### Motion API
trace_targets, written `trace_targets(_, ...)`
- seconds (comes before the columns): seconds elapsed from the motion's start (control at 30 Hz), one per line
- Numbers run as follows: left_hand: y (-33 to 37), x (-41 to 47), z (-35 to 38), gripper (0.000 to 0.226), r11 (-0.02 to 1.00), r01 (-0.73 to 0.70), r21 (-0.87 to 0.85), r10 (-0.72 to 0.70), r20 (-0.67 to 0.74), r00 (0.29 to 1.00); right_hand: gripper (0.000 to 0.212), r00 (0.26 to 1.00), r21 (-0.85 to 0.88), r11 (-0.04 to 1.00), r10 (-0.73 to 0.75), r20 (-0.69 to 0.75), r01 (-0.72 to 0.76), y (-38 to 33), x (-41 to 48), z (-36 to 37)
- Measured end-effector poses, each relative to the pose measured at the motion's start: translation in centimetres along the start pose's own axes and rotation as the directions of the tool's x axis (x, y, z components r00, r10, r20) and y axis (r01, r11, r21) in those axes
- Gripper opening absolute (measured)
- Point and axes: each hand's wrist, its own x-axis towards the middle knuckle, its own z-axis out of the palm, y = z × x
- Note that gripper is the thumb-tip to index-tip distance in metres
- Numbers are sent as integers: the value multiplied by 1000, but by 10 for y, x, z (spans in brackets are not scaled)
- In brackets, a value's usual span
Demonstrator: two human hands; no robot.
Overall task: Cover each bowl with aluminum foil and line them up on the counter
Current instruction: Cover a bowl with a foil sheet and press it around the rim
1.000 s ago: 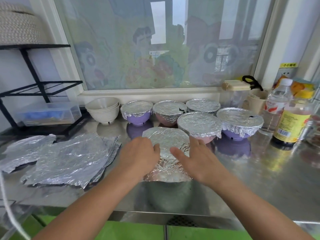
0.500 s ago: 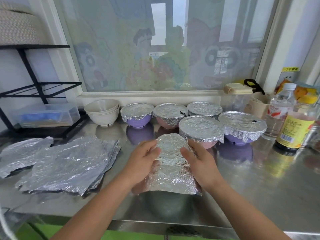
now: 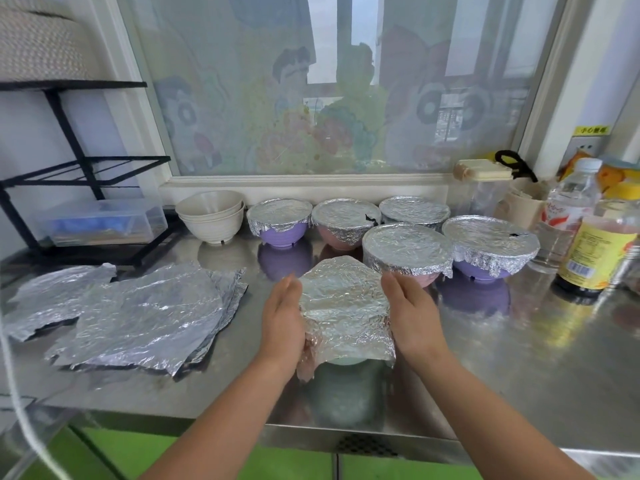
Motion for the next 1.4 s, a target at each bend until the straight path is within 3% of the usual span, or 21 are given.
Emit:
trace_targets(0.1, -3, -3, 4, 18, 1000, -12, -23, 12, -29, 1000, 25, 999, -35, 999, 3, 48, -2, -9, -8, -6)
trace_targets(0.17, -9, -5, 8, 25, 999, -21, -42, 20, -31, 999, 14, 996, 20, 998, 50, 77, -51, -10, -11, -2)
trace_targets(0.23, -16, -5, 10, 40, 997, -14, -77, 11, -45, 999, 28, 998, 52, 997, 55, 34, -57, -6, -13, 3)
trace_targets(0.37, -21, -5, 11, 41, 988, -3, -153, -16, -126, 992, 58, 988, 177, 975, 142, -55, -131, -2, -14, 16)
trace_targets(0.43, -20, -8, 11, 47, 989, 11, -151, -26, -100, 995, 54, 988, 170, 975, 153, -33, -145, -3, -12, 15)
trace_targets(0.5, -14, -10, 5, 52, 1000, -17, -10, 17, -65, 998, 48, 996, 56, 995, 85, -7, -85, -4, -10, 7)
trace_targets(0.57, -2, -8, -5, 56, 970, -126, 209, 129, 2, 992, 59, 1000, -113, 994, 7, 15, -5, -8, -12, -2)
trace_targets(0.67, 30, 11, -20, 67, 772, -450, 449, 323, 333, 886, 86, 995, -556, 824, -89, 55, 104, -25, -19, -7)
trace_targets(0.73, 48, 31, -13, 67, 652, -587, 480, 258, 588, 767, 94, 989, -709, 690, -95, 111, 146, -40, -25, 3)
trace_targets(0.8, 52, 47, 0, 65, 619, -596, 512, 88, 708, 700, 99, 987, -770, 618, -98, 127, 161, -54, -31, 18)
trace_targets(0.9, 45, 56, 9, 74, 661, -498, 562, -110, 729, 676, 101, 986, -828, 534, -87, 145, 169, -56, -38, 36)
trace_targets(1.0, 37, 51, 8, 64, 712, -415, 566, -125, 684, 718, 108, 986, -845, 508, -66, 154, 166, -40, -45, 41)
trace_targets(1.1, 31, 46, 8, 49, 795, -326, 511, -76, 618, 783, 110, 984, -825, 543, -157, 87, 159, -24, -50, 42)
trace_targets(1.23, 25, 41, 3, 35, 847, -301, 438, 22, 537, 843, 101, 971, -710, 686, -240, -13, 160, -12, -49, 38)
trace_targets(1.3, 24, 33, 2, 22, 905, -238, 353, 62, 442, 895, 95, 974, -593, 789, -225, -35, 161, -7, -47, 35)
trace_targets(1.4, 20, 22, 3, 30, 964, -163, 208, 100, 284, 954, 80, 980, -364, 920, -187, -72, 149, -3, -44, 28)
